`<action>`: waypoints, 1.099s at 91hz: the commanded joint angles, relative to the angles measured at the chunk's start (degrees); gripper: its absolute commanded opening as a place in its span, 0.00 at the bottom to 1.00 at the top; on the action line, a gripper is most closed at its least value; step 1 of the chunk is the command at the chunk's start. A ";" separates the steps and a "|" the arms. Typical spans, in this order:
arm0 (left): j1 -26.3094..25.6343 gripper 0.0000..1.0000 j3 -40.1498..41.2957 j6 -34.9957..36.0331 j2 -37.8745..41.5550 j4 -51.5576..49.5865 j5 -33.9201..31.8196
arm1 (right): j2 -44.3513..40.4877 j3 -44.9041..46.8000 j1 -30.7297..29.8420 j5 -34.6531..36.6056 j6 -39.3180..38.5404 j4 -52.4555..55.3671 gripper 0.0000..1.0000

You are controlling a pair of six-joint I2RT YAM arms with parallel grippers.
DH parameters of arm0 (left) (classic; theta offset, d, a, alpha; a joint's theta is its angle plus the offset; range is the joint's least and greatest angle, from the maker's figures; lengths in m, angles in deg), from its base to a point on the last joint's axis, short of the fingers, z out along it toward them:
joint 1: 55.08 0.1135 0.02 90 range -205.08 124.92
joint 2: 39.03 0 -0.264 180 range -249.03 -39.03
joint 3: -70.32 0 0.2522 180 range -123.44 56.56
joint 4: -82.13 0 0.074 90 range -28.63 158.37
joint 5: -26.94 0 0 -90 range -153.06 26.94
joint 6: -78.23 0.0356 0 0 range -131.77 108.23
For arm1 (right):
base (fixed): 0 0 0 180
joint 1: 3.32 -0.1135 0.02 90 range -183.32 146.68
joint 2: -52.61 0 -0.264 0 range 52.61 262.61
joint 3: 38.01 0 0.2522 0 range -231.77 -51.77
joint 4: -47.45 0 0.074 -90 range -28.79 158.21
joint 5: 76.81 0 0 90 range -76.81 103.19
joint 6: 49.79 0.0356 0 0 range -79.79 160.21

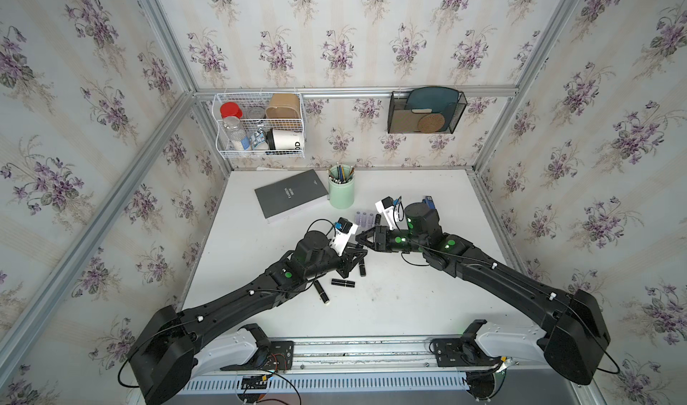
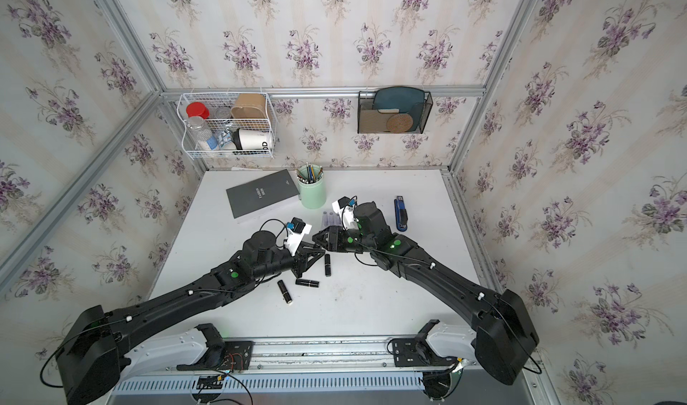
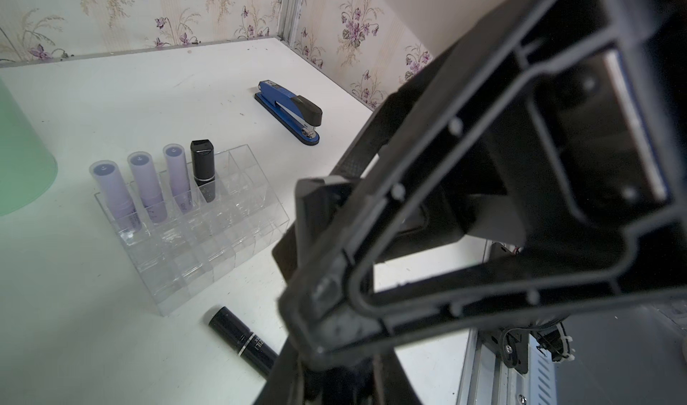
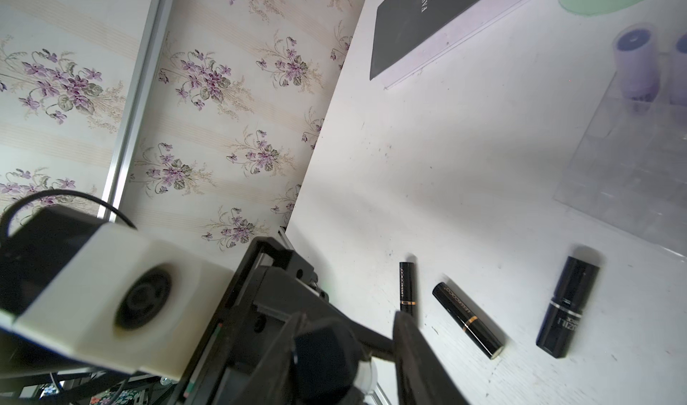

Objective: Arrange the lipsticks in the organizer
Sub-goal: Pick up the lipstick at the center of the board.

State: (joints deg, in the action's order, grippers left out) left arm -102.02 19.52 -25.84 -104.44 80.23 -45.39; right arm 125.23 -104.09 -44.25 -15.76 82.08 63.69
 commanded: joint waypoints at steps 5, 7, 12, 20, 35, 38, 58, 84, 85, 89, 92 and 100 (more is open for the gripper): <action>-0.17 0.00 -0.83 1.24 -0.21 0.74 -0.84 | 0.46 -0.33 -0.03 2.12 0.95 -1.76 0.32; -0.17 0.00 -0.91 1.19 -0.17 0.72 -0.90 | 0.43 -0.22 -0.03 2.31 1.11 -1.93 0.30; -0.19 0.00 -1.12 1.00 -0.40 0.78 -0.77 | 0.33 0.26 -0.03 2.84 1.62 -3.03 0.27; -0.17 0.03 -1.57 0.40 -0.68 0.52 -0.74 | 0.42 1.51 -0.03 3.41 2.41 -5.97 0.23; 0.11 0.64 -1.41 -2.37 2.33 -2.49 -5.46 | -0.91 4.49 -0.03 8.01 -0.83 -12.24 0.19; 0.40 0.74 -1.16 -3.02 3.84 -4.35 -7.36 | -1.68 4.81 -0.10 10.31 -3.27 -12.87 0.19; 8.69 0.82 0.38 -7.14 11.64 -16.39 -12.22 | -7.91 18.03 -15.00 48.63 -44.12 -34.44 0.19; 12.75 0.81 0.30 -7.87 13.73 -16.60 -8.87 | -2.45 28.75 -22.08 60.08 -73.86 -64.11 0.17; 12.75 0.81 0.25 -7.85 13.64 -16.60 -8.83 | -2.34 28.75 -22.04 60.07 -73.99 -64.11 0.17; 12.75 0.81 0.05 -7.60 13.27 -16.50 -8.61 | -1.77 28.80 -21.97 60.11 -73.99 -64.49 0.18; 12.83 0.80 -0.06 -7.63 13.02 -16.30 -8.47 | -1.33 28.80 -21.94 60.29 -73.55 -64.77 0.18; 12.96 0.80 -0.35 -7.64 12.47 -16.01 -8.36 | -0.42 27.09 -20.00 59.35 -67.63 -60.55 0.20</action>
State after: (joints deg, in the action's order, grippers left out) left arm -89.23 19.89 -33.70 -91.52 63.33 -54.44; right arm 124.03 -75.48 -65.86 41.95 13.08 5.26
